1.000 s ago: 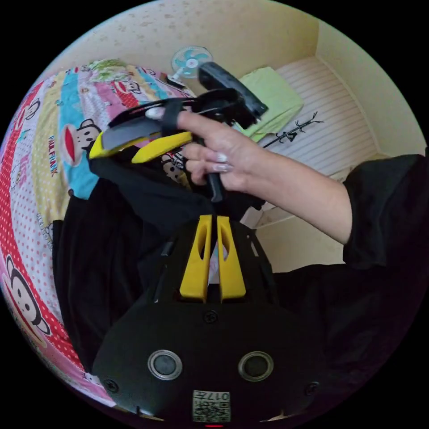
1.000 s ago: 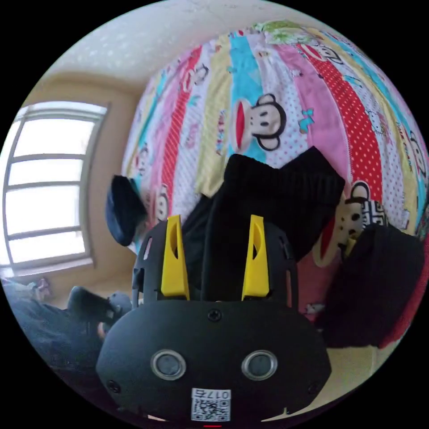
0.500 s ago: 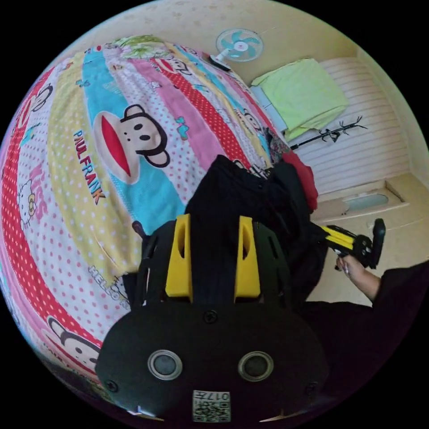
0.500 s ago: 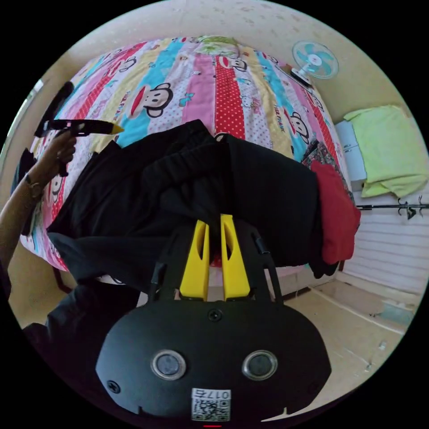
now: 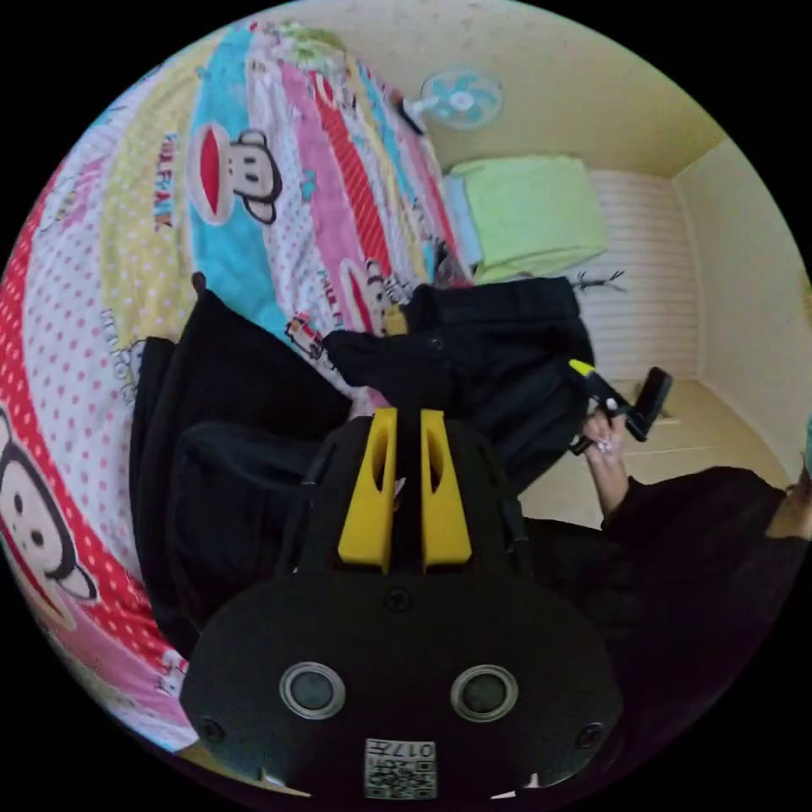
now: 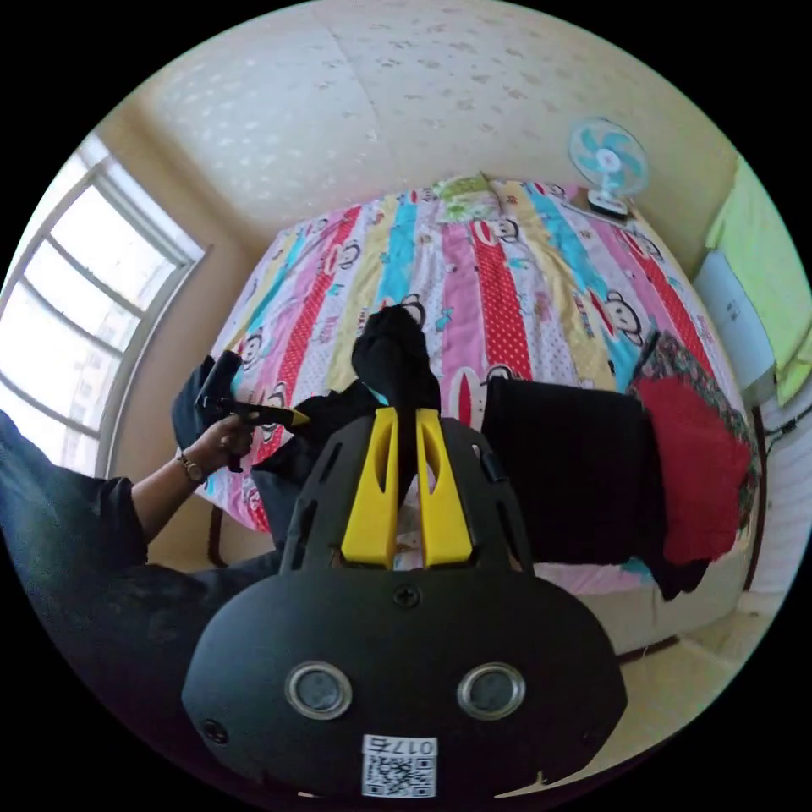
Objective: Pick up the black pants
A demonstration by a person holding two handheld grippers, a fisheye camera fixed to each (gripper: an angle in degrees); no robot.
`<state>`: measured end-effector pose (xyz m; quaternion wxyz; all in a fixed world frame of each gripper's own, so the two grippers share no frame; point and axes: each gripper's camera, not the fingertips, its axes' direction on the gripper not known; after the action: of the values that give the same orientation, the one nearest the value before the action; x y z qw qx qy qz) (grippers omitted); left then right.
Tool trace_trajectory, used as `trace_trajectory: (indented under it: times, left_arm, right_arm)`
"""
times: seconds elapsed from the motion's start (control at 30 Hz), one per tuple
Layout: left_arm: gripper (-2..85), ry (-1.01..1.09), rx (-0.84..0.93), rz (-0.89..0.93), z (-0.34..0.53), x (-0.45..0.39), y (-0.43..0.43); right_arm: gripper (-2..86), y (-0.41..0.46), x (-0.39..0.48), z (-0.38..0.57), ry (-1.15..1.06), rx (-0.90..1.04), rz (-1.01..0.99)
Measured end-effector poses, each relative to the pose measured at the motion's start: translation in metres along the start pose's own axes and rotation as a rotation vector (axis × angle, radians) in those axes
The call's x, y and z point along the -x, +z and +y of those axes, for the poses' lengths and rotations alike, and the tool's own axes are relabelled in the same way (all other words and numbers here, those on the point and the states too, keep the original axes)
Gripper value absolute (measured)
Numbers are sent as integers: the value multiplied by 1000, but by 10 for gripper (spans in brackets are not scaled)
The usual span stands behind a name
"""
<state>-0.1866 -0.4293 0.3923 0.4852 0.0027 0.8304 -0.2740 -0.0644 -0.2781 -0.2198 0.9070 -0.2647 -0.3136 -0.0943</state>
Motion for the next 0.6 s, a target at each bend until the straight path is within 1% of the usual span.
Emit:
trace_trajectory:
  times: [0.03, 0.07, 0.13, 0.17, 0.2, 0.23, 0.27, 0.33, 0.4, 0.47, 0.5, 0.57, 0.6]
  left_arm:
    - [50, 13, -127, -34, 30, -41, -42]
    - [50, 25, -186, -66, 45, -65, -62]
    - [50, 116, -386, -204, 96, -164, -126]
    - [50, 142, -438, -239, 107, -189, -139]
    - [51, 204, -550, -299, 130, -239, -161]
    - [51, 276, -666, -349, 151, -287, -179]
    - [51, 312, -720, -372, 161, -309, -186]
    - [51, 421, -938, -448, 190, -387, -208]
    - [51, 468, -1044, -495, 195, -431, -220]
    - [52, 526, -1093, -523, 181, -466, -235]
    - [52, 545, -1101, -539, 161, -482, -250]
    - [53, 550, -1088, -551, 115, -498, -278]
    - [56, 524, -1068, -563, 71, -503, -302]
  right_arm:
    - [31, -27, 7, 1, -67, -49, -67]
    - [30, -54, 8, 0, -94, -99, -160]
    - [28, -95, 4, -5, -146, -174, -288]
    - [27, -125, 5, -11, -213, -246, -375]
    - [27, -140, 7, -15, -251, -285, -420]
    - [26, -172, 11, -23, -322, -366, -504]
    - [26, -203, 15, -31, -384, -445, -576]
    - [26, -250, 23, -47, -469, -556, -645]
    - [26, -292, 30, -67, -518, -640, -666]
    - [26, -333, 37, -106, -524, -755, -621]
    - [26, -339, 37, -118, -513, -778, -607]
    - [30, -356, 42, -191, -464, -802, -556]
    - [31, -357, 44, -215, -440, -788, -531]
